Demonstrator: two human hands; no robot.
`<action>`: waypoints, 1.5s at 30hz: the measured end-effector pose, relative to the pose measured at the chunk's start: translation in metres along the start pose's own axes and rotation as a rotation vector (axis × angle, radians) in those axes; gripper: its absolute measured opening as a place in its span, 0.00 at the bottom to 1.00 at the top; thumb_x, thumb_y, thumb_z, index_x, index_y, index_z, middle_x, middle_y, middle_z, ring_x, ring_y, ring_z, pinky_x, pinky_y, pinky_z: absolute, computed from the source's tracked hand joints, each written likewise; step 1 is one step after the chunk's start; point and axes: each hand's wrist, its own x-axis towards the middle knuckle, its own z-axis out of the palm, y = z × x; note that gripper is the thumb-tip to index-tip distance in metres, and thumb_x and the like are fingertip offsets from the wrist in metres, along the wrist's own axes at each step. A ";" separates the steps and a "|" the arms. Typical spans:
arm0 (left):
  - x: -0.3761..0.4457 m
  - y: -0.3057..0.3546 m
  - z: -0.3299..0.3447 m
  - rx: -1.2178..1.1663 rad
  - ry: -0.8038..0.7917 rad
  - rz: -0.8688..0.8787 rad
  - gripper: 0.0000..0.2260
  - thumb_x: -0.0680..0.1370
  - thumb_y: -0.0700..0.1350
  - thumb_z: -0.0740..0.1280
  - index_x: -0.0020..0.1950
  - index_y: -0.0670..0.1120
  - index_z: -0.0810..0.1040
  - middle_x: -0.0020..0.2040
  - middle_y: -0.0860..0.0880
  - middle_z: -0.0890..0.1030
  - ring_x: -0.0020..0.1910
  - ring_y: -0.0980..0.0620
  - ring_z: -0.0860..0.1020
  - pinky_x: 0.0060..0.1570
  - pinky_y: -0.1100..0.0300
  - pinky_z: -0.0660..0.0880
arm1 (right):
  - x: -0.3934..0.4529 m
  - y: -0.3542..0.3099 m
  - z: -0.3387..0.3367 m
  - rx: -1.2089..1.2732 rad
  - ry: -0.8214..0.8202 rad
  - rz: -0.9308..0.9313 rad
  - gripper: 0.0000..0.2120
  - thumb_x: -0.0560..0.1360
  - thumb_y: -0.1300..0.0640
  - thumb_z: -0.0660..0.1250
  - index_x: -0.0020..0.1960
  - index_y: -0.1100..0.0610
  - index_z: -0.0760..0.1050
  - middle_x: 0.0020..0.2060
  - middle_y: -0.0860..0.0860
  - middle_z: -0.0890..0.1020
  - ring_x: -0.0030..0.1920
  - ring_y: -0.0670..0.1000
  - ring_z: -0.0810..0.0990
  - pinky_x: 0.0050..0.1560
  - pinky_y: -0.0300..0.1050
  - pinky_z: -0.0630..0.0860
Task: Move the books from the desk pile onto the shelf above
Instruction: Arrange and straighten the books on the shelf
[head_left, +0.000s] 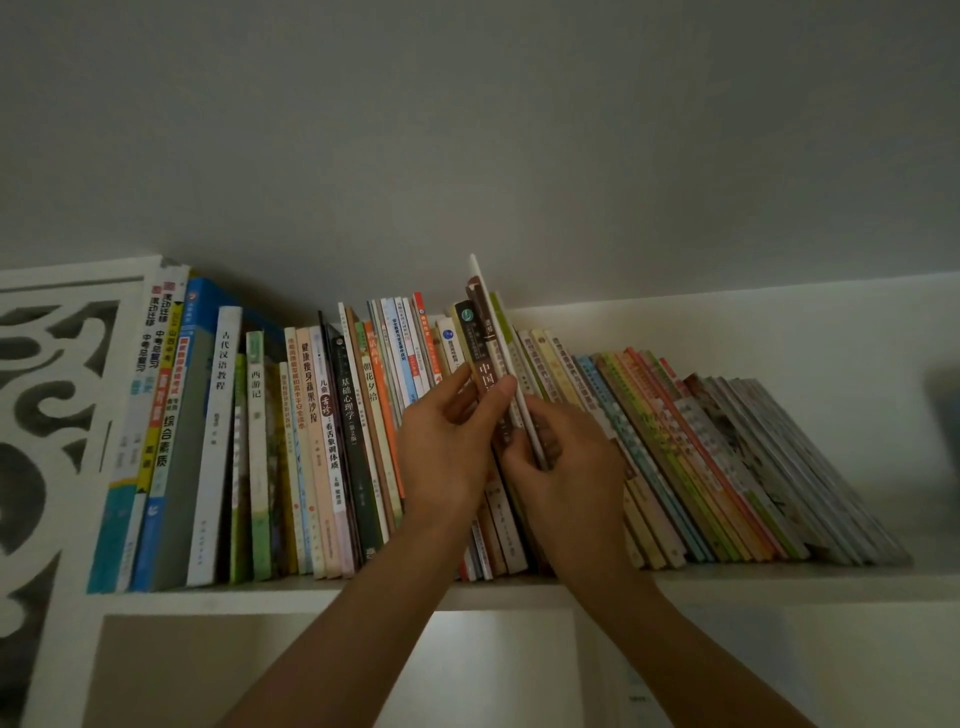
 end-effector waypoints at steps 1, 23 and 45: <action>-0.001 -0.001 0.000 -0.008 -0.001 0.003 0.08 0.73 0.44 0.70 0.46 0.58 0.79 0.43 0.60 0.84 0.47 0.61 0.81 0.48 0.66 0.78 | -0.001 0.001 0.000 0.008 -0.004 0.001 0.13 0.74 0.55 0.62 0.56 0.54 0.79 0.42 0.48 0.80 0.43 0.47 0.77 0.46 0.41 0.76; -0.012 0.003 0.008 0.526 0.055 0.043 0.06 0.77 0.38 0.62 0.54 0.43 0.73 0.40 0.51 0.78 0.37 0.57 0.77 0.38 0.62 0.77 | 0.020 0.006 -0.027 0.196 -0.169 0.290 0.02 0.74 0.61 0.70 0.42 0.56 0.78 0.34 0.44 0.78 0.37 0.41 0.77 0.41 0.34 0.72; -0.059 0.130 -0.045 0.267 0.261 0.008 0.06 0.79 0.45 0.62 0.48 0.49 0.78 0.41 0.50 0.82 0.37 0.54 0.82 0.35 0.57 0.80 | 0.028 0.045 -0.052 -0.376 -0.156 0.157 0.32 0.71 0.42 0.69 0.67 0.59 0.67 0.66 0.61 0.68 0.67 0.62 0.63 0.67 0.58 0.60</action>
